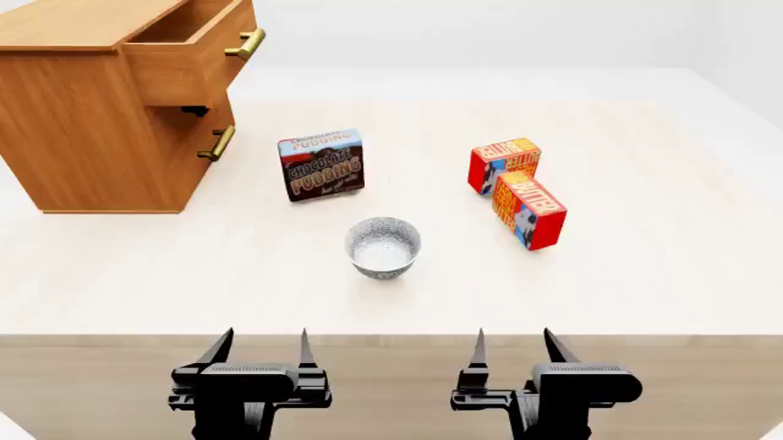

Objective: Put the bowl in the top drawer of the cabinet.

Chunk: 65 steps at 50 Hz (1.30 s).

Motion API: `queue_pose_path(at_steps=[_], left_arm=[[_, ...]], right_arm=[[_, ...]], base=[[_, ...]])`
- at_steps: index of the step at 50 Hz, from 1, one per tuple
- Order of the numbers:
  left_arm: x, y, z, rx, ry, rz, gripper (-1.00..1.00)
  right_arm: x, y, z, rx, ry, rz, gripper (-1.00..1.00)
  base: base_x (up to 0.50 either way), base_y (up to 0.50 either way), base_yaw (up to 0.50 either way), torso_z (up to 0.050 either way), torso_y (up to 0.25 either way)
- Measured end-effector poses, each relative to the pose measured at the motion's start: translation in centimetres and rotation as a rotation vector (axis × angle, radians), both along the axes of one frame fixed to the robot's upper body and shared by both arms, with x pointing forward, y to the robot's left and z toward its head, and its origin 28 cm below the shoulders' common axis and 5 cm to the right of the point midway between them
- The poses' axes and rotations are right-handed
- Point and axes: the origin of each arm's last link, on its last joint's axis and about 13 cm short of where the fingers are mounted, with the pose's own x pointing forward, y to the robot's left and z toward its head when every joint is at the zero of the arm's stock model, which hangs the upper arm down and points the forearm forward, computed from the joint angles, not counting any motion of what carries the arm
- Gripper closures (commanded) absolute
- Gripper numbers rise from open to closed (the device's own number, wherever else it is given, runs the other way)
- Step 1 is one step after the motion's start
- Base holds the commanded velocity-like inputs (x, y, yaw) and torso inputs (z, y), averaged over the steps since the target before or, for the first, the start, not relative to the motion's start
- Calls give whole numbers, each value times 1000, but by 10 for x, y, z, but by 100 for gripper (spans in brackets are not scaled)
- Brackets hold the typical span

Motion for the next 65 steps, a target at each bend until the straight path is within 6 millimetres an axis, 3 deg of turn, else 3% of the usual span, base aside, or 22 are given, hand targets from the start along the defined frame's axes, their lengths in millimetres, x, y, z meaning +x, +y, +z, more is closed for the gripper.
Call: queue_pose_path(at_steps=[10, 23, 32, 38, 46, 65], left_arm=[[5, -1, -4, 30, 33, -13, -100], [17, 0, -8, 38, 76, -31, -100], [22, 6, 0, 33, 66, -65, -100], [35, 11, 21, 24, 37, -116, -100], [66, 16, 54, 33, 14, -168, -100], [147, 25, 172, 56, -80, -124, -100]], right_arm=[[2, -1, -3, 2, 17, -29, -100], [10, -1, -3, -1, 23, -37, -100], [16, -1, 0, -35, 49, -52, -100], [26, -4, 12, -73, 63, -70, -100], [48, -9, 43, -123, 50, -86, -100], [109, -34, 157, -142, -28, -155, -100]], base=[[0, 0, 0, 0, 0], [0, 493, 0, 0, 0], [46, 223, 0, 26, 0], [0, 0, 0, 50, 0], [0, 0, 0, 50, 0], [0, 0, 0, 50, 0]])
